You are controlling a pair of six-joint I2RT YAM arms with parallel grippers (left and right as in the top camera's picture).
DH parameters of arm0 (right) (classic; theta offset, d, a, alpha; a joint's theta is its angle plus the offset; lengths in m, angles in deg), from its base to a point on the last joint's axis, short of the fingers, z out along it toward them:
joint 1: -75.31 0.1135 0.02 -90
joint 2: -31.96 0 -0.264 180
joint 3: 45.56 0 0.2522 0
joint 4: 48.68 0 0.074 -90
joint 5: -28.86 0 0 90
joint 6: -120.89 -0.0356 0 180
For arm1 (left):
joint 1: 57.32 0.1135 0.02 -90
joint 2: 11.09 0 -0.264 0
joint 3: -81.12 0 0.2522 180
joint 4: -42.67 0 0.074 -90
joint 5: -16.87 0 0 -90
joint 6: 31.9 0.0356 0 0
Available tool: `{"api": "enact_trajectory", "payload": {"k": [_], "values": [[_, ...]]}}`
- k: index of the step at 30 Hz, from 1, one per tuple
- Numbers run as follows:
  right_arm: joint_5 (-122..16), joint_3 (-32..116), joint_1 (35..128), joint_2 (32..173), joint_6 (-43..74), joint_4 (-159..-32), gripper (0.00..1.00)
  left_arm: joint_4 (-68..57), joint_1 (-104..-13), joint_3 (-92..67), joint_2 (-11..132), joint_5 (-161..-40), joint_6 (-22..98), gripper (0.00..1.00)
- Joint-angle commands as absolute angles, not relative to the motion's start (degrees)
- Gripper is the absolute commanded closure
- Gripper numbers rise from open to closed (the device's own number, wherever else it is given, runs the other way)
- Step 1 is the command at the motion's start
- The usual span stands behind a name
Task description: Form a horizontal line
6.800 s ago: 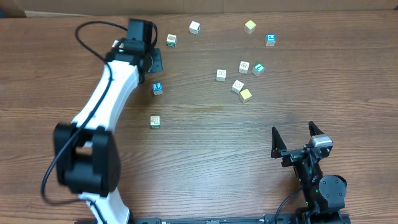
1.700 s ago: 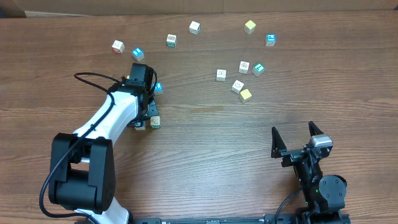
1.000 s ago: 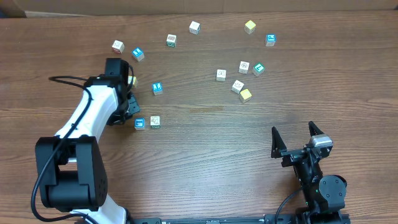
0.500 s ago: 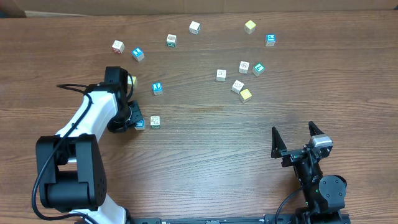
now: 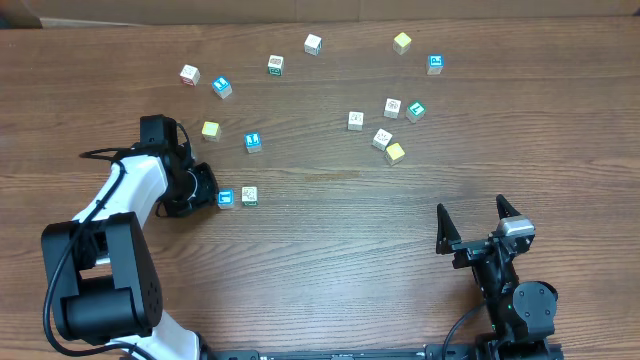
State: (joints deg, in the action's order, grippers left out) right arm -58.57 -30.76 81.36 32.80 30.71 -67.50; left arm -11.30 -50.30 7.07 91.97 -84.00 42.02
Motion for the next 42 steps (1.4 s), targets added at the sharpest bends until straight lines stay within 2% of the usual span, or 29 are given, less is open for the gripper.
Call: {"api": "enact_trajectory", "payload": {"k": [1, 18, 32, 33, 34, 35, 37, 42], "values": [[-58.86, -31.35, 81.69, 32.12, 30.97, -67.11, 0.00, -11.06, -51.48, 7.66, 92.43, -84.70, 42.83, 0.95], [-58.86, -31.35, 81.69, 32.12, 30.97, -67.11, 0.00, -2.23, -51.78, 14.33, 92.46, -86.16, 38.35, 0.95], [-58.86, -31.35, 81.69, 32.12, 30.97, -67.11, 0.00, -3.89, -51.74, 11.59, 92.46, -89.25, 37.06, 0.96], [-58.86, -31.35, 81.69, 32.12, 30.97, -67.11, 0.00, -3.87, -51.74, 11.59, 92.46, -89.27, 37.06, 0.94], [-58.86, -31.35, 81.69, 32.12, 30.97, -67.11, 0.00, -3.87, -51.76, 11.59, 92.46, -89.29, 37.04, 0.85], [-58.86, -31.35, 81.69, 32.12, 30.97, -67.11, 0.00, -3.84, -51.76, 11.59, 92.46, -89.36, 36.97, 0.87], [-58.86, -31.35, 81.69, 32.12, 30.97, -67.11, 0.00, -3.84, -51.85, 11.79, 92.46, -89.31, 36.08, 0.96], [-58.86, -31.35, 81.69, 32.12, 30.97, -67.11, 0.00, -3.78, -51.87, 11.83, 92.46, -89.25, 35.12, 0.96]]}}
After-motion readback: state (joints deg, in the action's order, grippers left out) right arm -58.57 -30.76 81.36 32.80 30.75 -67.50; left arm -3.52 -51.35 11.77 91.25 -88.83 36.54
